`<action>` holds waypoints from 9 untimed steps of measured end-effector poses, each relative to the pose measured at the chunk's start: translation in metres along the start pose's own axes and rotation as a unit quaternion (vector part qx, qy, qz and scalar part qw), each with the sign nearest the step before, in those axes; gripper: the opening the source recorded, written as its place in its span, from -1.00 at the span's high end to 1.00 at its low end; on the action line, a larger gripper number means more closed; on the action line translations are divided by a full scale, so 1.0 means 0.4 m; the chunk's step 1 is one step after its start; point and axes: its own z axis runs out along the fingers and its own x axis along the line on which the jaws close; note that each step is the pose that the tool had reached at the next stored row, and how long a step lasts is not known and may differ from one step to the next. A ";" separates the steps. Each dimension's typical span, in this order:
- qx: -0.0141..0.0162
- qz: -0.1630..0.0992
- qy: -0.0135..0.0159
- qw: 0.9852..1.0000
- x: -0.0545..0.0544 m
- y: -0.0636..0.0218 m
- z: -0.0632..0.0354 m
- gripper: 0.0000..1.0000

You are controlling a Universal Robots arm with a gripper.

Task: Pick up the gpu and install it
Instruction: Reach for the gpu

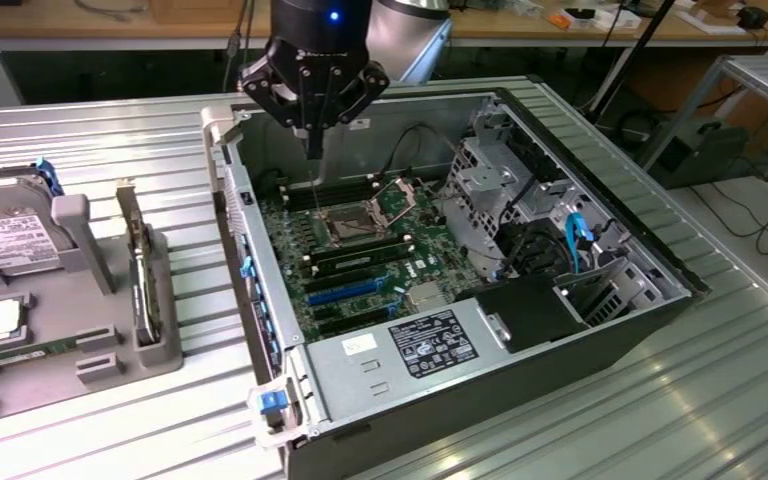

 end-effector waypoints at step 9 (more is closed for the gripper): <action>0.000 0.000 0.000 1.000 0.013 -0.001 0.004 0.79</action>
